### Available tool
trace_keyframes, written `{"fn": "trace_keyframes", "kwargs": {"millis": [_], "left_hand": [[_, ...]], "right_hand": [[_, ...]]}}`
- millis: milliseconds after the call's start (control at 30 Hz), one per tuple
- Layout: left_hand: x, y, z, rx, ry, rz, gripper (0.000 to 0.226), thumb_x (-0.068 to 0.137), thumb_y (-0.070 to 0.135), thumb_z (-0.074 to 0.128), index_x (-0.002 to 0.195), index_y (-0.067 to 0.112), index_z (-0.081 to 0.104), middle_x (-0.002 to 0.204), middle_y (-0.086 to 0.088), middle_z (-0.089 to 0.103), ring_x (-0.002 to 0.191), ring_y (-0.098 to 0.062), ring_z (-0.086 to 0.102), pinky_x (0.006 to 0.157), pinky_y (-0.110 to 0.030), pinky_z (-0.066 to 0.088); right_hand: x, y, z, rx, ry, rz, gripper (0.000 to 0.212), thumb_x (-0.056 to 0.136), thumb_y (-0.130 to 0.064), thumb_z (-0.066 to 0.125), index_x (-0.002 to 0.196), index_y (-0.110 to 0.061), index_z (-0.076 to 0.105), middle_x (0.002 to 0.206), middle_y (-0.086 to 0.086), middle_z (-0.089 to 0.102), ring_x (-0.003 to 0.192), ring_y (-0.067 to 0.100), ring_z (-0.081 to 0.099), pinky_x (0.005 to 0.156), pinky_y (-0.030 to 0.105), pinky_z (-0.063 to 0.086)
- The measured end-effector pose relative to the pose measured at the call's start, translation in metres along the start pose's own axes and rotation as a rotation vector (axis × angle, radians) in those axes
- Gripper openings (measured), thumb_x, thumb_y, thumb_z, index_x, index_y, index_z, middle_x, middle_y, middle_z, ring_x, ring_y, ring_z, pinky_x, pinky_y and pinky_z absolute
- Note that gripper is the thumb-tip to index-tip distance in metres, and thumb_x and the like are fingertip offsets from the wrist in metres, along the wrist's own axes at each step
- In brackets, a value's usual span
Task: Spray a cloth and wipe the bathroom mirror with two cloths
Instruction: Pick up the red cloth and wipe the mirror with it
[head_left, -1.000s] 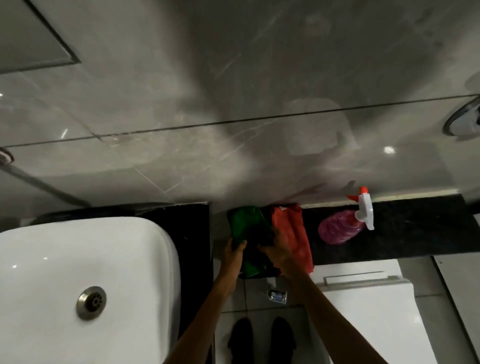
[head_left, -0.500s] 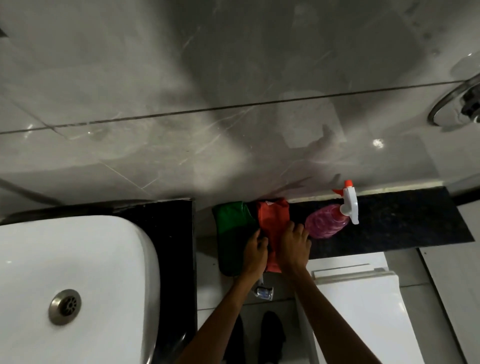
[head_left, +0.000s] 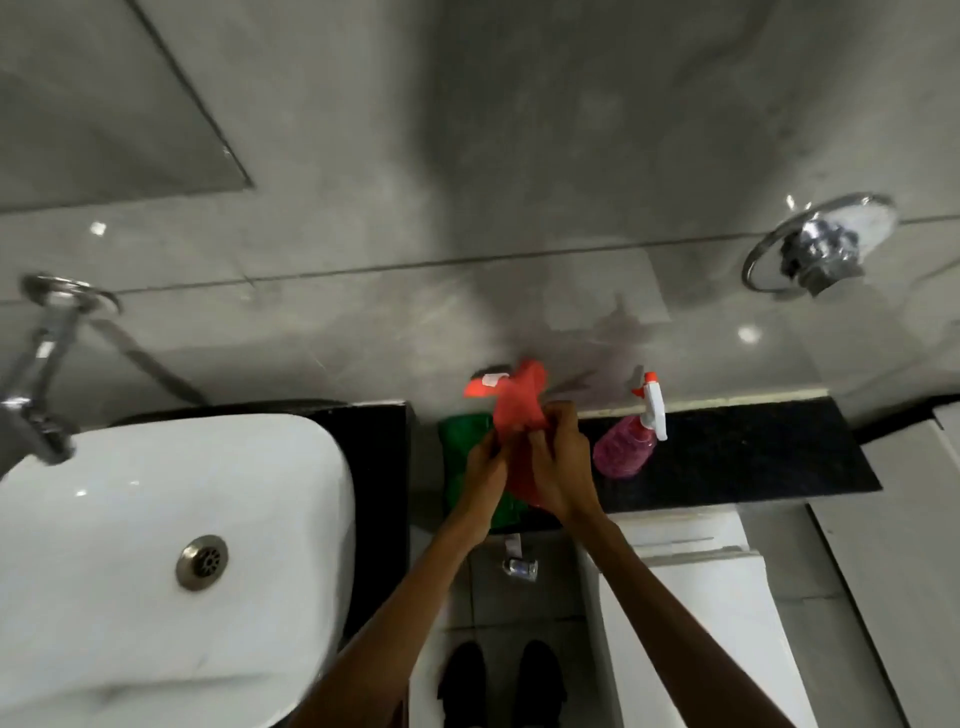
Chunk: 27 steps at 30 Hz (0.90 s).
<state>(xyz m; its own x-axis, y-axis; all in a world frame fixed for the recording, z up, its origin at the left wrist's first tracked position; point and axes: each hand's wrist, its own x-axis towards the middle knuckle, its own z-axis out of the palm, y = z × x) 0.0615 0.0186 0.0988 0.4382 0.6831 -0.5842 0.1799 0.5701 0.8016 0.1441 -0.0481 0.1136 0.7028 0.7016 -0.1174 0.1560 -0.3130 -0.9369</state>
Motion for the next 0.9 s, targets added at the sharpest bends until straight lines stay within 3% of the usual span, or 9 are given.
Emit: {"fn": "trace_keyframes", "kwargs": {"millis": [133,233,333,433,533,633,700,800,900], "left_hand": [[-0.064,0.097,-0.033,-0.195,-0.094,0.197,0.036,0.1,0.026,0.062,0.127,0.003,0.066,0.123,-0.019,0.073,0.11,-0.027,0.068,0.103,-0.042,0.054],[-0.108,0.178,-0.064,-0.25,-0.029,0.429,0.019,0.092,0.019,0.071,0.107,0.008,0.071,0.105,-0.018,0.073,0.094,-0.027,0.067,0.092,-0.041,0.052],[-0.153,0.282,-0.101,-0.272,0.128,0.714,0.037,0.082,0.009,0.081,0.116,0.006,0.068,0.109,-0.02,0.078,0.091,-0.027,0.071,0.084,-0.038,0.059],[-0.196,0.375,-0.145,-0.223,0.146,1.03,0.039,0.075,0.001,0.086,0.105,0.012,0.065,0.109,-0.024,0.078,0.091,-0.025,0.074,0.08,-0.029,0.064],[-0.217,0.428,-0.156,-0.165,0.216,1.21,0.031,0.077,0.0,0.086,0.095,0.019,0.069,0.095,-0.005,0.08,0.084,-0.011,0.074,0.075,-0.02,0.06],[-0.237,0.491,-0.175,-0.065,0.265,1.405,0.022,0.081,0.012,0.085,0.096,0.025,0.076,0.086,0.017,0.08,0.08,0.005,0.073,0.071,-0.014,0.057],[-0.245,0.525,-0.179,-0.01,0.298,1.501,0.018,0.084,0.02,0.083,0.101,0.024,0.08,0.095,0.017,0.081,0.087,0.004,0.074,0.077,-0.02,0.062],[-0.241,0.556,-0.187,0.241,0.485,1.625,0.024,0.087,0.031,0.078,0.108,0.02,0.081,0.11,0.009,0.076,0.104,-0.009,0.07,0.088,-0.037,0.062],[-0.229,0.568,-0.206,0.565,0.727,1.755,0.029,0.092,0.042,0.07,0.116,0.026,0.077,0.115,0.009,0.066,0.107,-0.008,0.054,0.077,-0.031,0.06]], "right_hand": [[-0.015,-0.121,-0.008,0.277,-0.007,-0.208,0.006,0.097,-0.008,0.047,0.103,-0.011,0.047,0.088,-0.002,0.059,0.077,-0.007,0.061,0.073,0.017,0.05],[-0.02,-0.21,-0.003,0.416,-0.079,-0.355,0.011,0.095,-0.016,0.048,0.105,-0.019,0.048,0.09,-0.007,0.068,0.078,-0.003,0.064,0.072,0.02,0.05],[-0.022,-0.313,0.014,0.437,-0.066,-0.532,0.022,0.093,-0.028,0.06,0.112,-0.026,0.05,0.108,-0.002,0.067,0.092,-0.003,0.068,0.082,0.019,0.053],[-0.028,-0.41,0.032,0.417,0.0,-0.723,0.037,0.091,-0.043,0.063,0.122,-0.032,0.046,0.124,0.007,0.066,0.114,0.018,0.068,0.099,0.04,0.055],[-0.022,-0.464,0.046,0.381,0.2,-0.872,0.042,0.093,-0.019,0.057,0.131,-0.03,0.041,0.135,0.01,0.062,0.121,0.029,0.065,0.105,0.056,0.052],[-0.019,-0.531,0.065,0.293,0.478,-1.093,0.037,0.098,-0.01,0.058,0.129,-0.023,0.043,0.138,0.013,0.054,0.126,0.026,0.059,0.108,0.047,0.05],[-0.006,-0.563,0.077,0.155,0.731,-1.194,0.029,0.097,-0.003,0.058,0.123,-0.016,0.052,0.144,0.014,0.047,0.128,0.023,0.054,0.104,0.033,0.052],[0.01,-0.585,0.094,-0.122,0.959,-1.153,0.034,0.092,0.0,0.063,0.123,-0.016,0.061,0.15,0.014,0.046,0.126,0.037,0.052,0.088,0.05,0.055],[0.03,-0.591,0.103,-0.455,1.055,-1.245,0.041,0.089,-0.009,0.078,0.128,-0.011,0.065,0.153,0.017,0.05,0.135,0.041,0.049,0.098,0.056,0.048]]}}
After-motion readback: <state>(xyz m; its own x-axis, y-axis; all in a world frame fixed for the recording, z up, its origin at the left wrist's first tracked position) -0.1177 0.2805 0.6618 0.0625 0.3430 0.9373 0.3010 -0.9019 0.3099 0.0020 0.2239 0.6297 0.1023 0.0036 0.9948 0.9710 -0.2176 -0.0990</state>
